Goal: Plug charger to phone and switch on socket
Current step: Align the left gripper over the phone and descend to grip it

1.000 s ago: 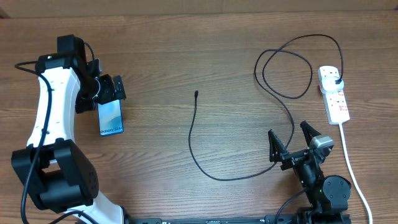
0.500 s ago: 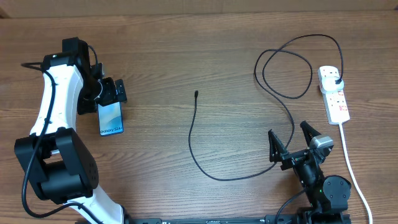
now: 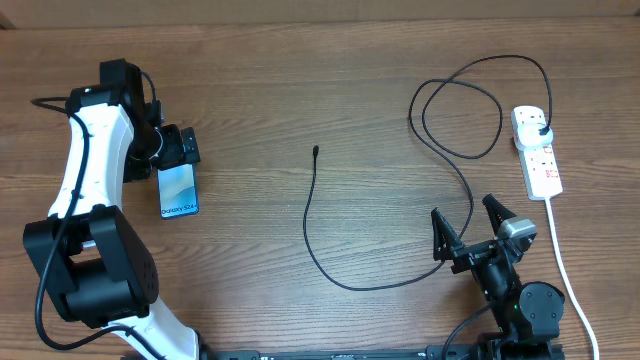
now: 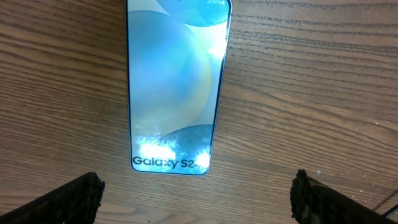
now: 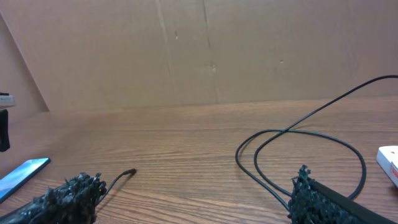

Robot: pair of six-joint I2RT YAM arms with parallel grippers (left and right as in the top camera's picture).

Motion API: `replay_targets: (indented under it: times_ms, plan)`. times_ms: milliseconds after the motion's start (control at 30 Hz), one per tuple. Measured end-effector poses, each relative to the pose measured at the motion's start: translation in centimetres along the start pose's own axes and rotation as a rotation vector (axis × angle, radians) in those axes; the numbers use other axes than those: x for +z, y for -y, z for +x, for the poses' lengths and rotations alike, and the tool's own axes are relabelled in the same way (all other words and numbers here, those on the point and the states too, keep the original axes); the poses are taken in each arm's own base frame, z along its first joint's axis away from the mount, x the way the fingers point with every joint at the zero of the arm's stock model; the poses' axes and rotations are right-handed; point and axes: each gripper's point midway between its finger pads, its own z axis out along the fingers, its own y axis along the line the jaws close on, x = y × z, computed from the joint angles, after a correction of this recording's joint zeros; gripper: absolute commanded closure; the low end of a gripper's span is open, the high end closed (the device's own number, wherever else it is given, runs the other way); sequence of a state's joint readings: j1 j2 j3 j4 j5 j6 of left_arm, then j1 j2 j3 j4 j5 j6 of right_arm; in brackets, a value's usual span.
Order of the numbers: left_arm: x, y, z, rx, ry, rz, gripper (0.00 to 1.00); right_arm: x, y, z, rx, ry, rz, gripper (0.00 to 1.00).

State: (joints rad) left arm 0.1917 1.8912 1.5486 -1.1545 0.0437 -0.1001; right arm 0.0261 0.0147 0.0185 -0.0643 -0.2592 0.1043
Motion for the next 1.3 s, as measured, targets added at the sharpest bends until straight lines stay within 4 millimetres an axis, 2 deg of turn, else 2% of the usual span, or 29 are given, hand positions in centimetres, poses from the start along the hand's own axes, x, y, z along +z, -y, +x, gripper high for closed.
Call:
replay_targets:
  times_ms: [1300]
  plan:
    - [0.33, -0.18, -0.18, -0.001, 0.000, -0.011, 0.00, 0.00, 0.00, -0.01, 0.000, 0.000, 0.000, 0.00]
